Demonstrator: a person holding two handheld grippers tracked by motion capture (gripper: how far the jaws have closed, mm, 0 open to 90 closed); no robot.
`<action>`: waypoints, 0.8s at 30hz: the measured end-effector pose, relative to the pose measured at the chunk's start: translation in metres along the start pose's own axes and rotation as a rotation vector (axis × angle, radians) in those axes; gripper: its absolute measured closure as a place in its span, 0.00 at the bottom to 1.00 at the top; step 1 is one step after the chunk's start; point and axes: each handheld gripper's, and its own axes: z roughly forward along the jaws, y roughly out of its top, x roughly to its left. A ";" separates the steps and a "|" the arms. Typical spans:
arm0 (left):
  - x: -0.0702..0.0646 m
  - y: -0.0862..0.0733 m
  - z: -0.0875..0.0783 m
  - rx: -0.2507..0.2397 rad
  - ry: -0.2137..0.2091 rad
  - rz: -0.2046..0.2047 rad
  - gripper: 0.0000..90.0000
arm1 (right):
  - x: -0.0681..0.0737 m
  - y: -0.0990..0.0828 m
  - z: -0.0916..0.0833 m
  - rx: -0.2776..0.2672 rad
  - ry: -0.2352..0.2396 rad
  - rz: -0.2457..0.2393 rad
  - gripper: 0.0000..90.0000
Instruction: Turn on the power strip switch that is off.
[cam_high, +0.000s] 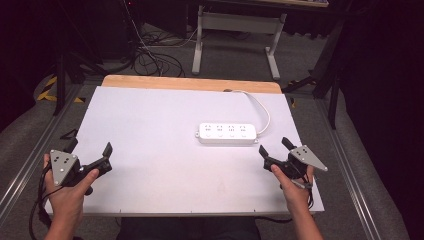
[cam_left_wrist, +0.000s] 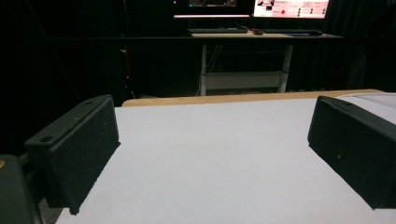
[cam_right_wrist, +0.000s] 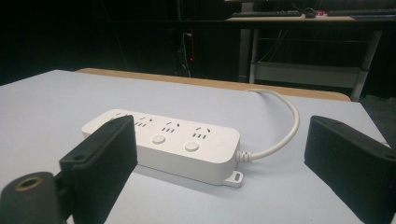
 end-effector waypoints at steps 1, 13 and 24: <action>0.000 0.000 0.000 0.000 0.000 0.000 0.03 | 0.000 0.000 0.000 -0.003 -0.001 0.001 0.13; 0.000 0.000 0.000 0.003 -0.005 0.001 0.04 | 0.003 0.005 -0.005 -0.004 0.039 -0.019 0.69; 0.000 0.000 0.001 0.004 -0.011 0.003 0.04 | 0.007 0.008 -0.007 0.004 0.076 -0.034 0.90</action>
